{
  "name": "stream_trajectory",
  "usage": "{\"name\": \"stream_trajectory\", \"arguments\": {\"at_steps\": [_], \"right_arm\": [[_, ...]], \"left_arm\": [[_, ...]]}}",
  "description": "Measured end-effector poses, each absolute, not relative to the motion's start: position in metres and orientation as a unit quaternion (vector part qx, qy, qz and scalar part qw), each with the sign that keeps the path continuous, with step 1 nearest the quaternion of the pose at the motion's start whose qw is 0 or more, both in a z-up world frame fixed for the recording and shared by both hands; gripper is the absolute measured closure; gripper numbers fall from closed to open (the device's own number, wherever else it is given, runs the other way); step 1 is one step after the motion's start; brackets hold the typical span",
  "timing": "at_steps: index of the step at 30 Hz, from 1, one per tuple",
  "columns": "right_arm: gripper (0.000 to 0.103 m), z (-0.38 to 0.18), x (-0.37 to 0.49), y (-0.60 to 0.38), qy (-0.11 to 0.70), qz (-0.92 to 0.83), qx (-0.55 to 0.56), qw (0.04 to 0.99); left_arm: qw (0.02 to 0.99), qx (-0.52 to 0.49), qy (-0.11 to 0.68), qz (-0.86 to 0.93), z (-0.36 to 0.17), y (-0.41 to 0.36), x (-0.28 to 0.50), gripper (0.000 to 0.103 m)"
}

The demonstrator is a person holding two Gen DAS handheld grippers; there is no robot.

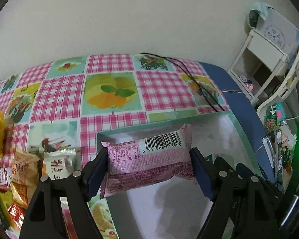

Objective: Organize snacks
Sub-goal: 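Open the right tool over the tray while the left tool releases the pink pack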

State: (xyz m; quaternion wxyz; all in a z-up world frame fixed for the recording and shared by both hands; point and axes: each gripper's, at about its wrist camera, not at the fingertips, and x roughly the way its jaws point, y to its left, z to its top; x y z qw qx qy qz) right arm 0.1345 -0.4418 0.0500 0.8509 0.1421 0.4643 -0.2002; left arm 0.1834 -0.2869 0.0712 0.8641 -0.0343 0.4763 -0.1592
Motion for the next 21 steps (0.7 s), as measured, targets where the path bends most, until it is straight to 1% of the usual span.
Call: {"name": "stream_trajectory", "arguments": {"at_steps": [4,7,11,12,13,14,15,16,20,21], "right_arm": [[0.047,0.055,0.134,-0.439,0.467,-0.192,0.138,0.852],[0.042,0.058,0.131,-0.437,0.471,-0.189,0.135,0.851],[0.032,0.062,0.125,-0.434,0.476,-0.182,0.135,0.850],[0.031,0.064,0.123,-0.433,0.476,-0.182,0.132,0.850],[0.030,0.064,0.121,-0.432,0.477,-0.182,0.129,0.850],[0.026,0.064,0.119,-0.431,0.479,-0.181,0.127,0.850],[0.022,0.064,0.118,-0.430,0.481,-0.178,0.126,0.849],[0.020,0.063,0.116,-0.428,0.483,-0.176,0.127,0.848],[0.017,0.059,0.109,-0.419,0.495,-0.168,0.121,0.844],[0.012,0.059,0.108,-0.415,0.497,-0.165,0.115,0.844]], "left_arm": [[0.860,-0.043,0.485,-0.150,0.072,-0.281,0.182,0.022],[0.858,-0.043,0.491,-0.146,0.074,-0.277,0.179,0.021],[0.861,-0.041,0.490,-0.131,0.079,-0.271,0.175,0.020],[0.861,-0.044,0.490,-0.128,0.081,-0.268,0.174,0.018],[0.861,-0.046,0.491,-0.127,0.082,-0.266,0.174,0.011],[0.860,-0.051,0.491,-0.127,0.084,-0.263,0.172,0.008],[0.860,-0.053,0.491,-0.126,0.086,-0.260,0.171,0.008],[0.861,-0.054,0.491,-0.123,0.087,-0.259,0.171,0.008],[0.865,-0.065,0.487,-0.100,0.094,-0.245,0.163,0.006],[0.865,-0.069,0.488,-0.096,0.094,-0.240,0.160,0.005]]}}
